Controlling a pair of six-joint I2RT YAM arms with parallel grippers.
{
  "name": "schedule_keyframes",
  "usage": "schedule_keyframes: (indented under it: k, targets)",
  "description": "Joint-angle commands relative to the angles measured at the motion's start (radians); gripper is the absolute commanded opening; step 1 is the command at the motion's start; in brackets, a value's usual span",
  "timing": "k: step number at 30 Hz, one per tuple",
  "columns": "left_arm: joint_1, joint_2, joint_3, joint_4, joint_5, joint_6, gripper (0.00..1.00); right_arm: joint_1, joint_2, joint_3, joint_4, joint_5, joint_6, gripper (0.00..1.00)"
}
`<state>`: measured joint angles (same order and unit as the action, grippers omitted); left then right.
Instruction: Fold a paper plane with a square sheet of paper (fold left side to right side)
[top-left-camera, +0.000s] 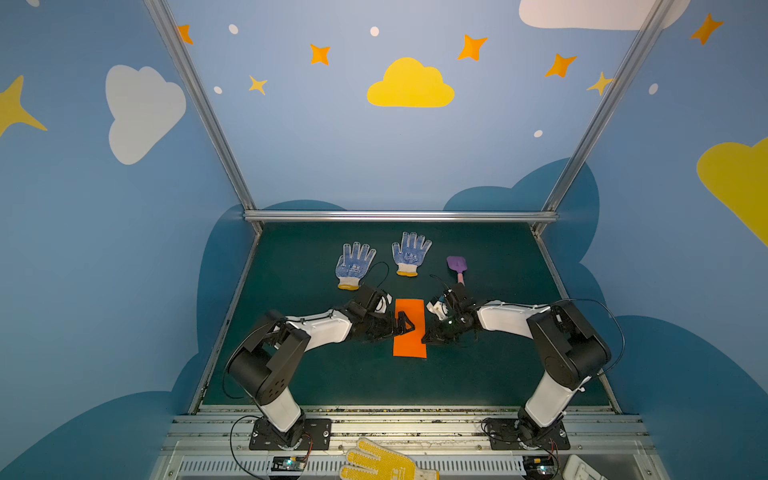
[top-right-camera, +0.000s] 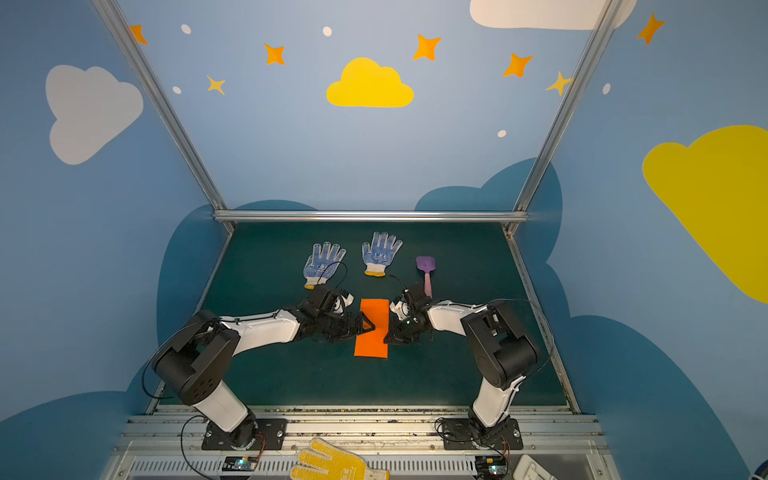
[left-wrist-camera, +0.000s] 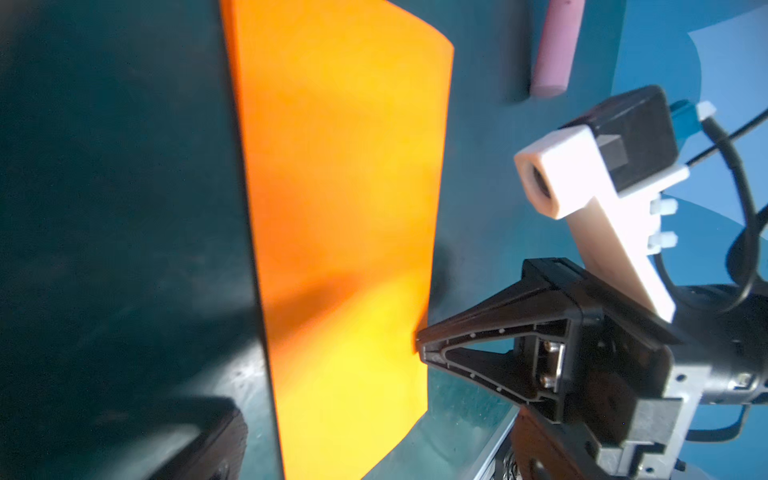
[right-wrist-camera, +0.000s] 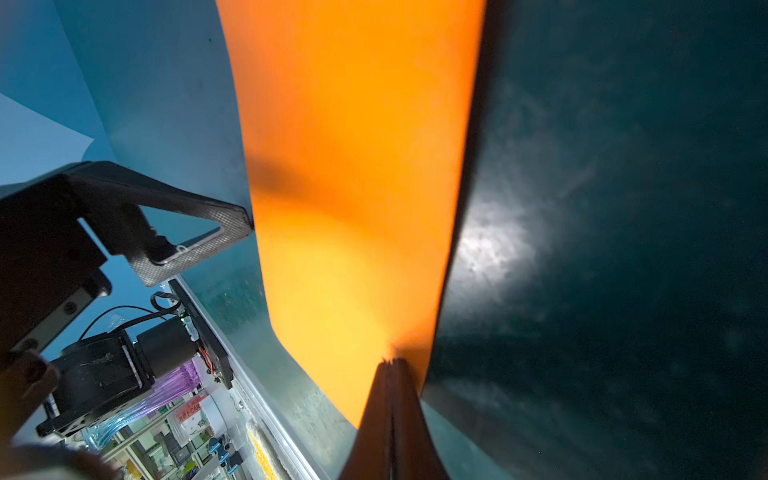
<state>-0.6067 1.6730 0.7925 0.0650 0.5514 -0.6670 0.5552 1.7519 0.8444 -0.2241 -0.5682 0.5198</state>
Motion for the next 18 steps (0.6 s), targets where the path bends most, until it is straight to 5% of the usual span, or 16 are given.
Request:
schedule_keyframes:
  k: [1,18]
  targets:
    - [-0.011,0.050,-0.010,0.004,-0.006,-0.002,1.00,-0.008,0.009,-0.043,-0.059,0.088,0.000,0.00]
    - [0.029,0.060,-0.024,0.234,0.108,-0.010,1.00,-0.022,-0.002,-0.049,-0.079,0.094,-0.022,0.00]
